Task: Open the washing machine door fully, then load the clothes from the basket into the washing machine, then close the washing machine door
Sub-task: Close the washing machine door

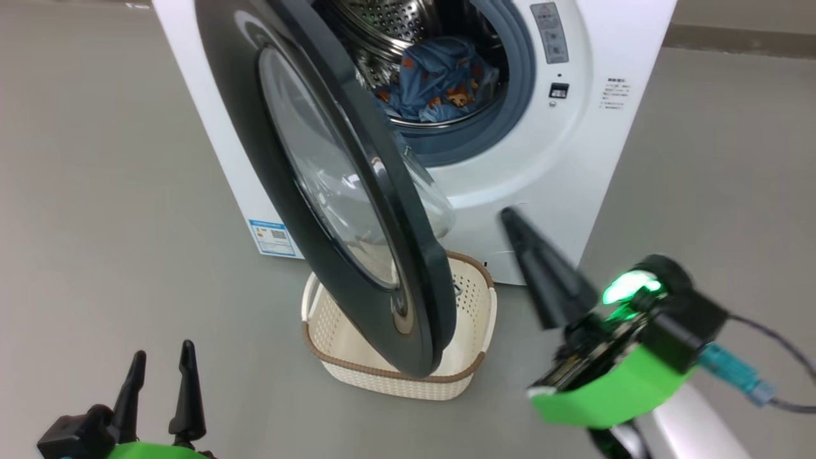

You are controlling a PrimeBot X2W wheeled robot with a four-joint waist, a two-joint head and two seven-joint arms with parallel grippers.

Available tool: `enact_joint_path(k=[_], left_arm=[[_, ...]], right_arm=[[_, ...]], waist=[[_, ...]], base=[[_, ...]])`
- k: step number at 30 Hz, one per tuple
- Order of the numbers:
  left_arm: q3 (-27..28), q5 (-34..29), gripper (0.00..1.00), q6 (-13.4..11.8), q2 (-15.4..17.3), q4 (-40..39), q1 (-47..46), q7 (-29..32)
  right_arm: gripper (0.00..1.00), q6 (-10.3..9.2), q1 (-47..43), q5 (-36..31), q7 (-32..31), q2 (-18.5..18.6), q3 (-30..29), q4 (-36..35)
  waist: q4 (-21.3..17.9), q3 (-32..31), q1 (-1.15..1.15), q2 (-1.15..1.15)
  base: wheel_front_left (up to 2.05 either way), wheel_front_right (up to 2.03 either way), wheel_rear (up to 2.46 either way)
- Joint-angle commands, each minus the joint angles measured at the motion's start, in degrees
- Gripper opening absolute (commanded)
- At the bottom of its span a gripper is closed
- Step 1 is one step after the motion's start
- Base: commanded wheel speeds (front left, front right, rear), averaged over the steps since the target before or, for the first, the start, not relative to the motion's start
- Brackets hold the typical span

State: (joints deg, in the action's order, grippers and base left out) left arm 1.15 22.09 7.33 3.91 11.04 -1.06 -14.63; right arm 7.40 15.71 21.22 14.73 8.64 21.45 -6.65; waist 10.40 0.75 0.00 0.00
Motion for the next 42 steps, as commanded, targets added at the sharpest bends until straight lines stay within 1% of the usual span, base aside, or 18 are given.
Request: enact_joint_path(k=[1,4,8,13,19,25,29,36,42], left_arm=[[2.01,0.07,1.00,0.15,0.61,-1.20,-0.78,-0.37],[1.98,0.03,1.00,0.15,0.42,-1.20,-0.74,-0.37],[2.07,0.14,1.00,0.15,0.15,-1.39,-0.81,-0.37],[1.77,0.39,1.00,0.15,-0.14,-1.43,-0.99,-0.37],[1.07,1.61,1.00,0.15,-0.42,-1.59,-1.06,-0.37],[1.03,2.48,1.00,0.15,-0.46,-1.43,-1.62,-0.37],[0.71,2.80,1.00,0.15,-0.37,-1.34,-2.15,-0.37],[0.68,3.01,1.00,0.15,-0.14,-1.51,-2.76,-0.37],[0.45,3.16,1.00,0.15,0.41,-1.96,-3.38,-0.37]], right_arm=[[0.00,0.09,1.98,-0.28,0.27,-0.68,1.40,-1.71],[0.00,0.09,2.25,0.00,0.27,-0.90,4.91,-2.31],[0.00,0.09,2.79,0.95,0.27,-1.04,9.15,-1.39],[0.00,0.09,3.47,2.08,0.27,0.16,14.43,3.60],[0.00,0.09,4.56,4.36,0.27,1.41,17.99,10.96],[0.00,0.09,5.34,5.87,0.27,2.27,18.06,18.15],[0.00,0.09,5.65,6.51,0.27,2.17,17.45,21.34],[0.00,0.09,6.43,6.32,0.27,2.03,15.34,23.33],[0.00,0.09,7.78,5.13,0.27,3.49,10.56,23.55]], waist=[[0.37,-0.35,0.00,0.00],[0.82,-0.43,0.00,0.00],[1.56,-0.28,0.00,0.00],[3.03,0.23,0.00,0.00],[5.36,1.11,0.00,0.00],[7.47,2.76,0.00,0.00],[8.33,3.78,0.00,0.00],[8.95,5.37,0.00,0.00],[8.69,7.65,0.00,0.00]], base=[[0.00,0.00,0.00],[0.00,0.00,0.00],[0.00,0.00,0.00],[0.00,0.00,0.00],[0.00,0.00,0.00],[0.00,0.00,0.00],[0.00,0.00,0.00],[0.00,0.00,0.00],[0.00,0.00,0.00]])
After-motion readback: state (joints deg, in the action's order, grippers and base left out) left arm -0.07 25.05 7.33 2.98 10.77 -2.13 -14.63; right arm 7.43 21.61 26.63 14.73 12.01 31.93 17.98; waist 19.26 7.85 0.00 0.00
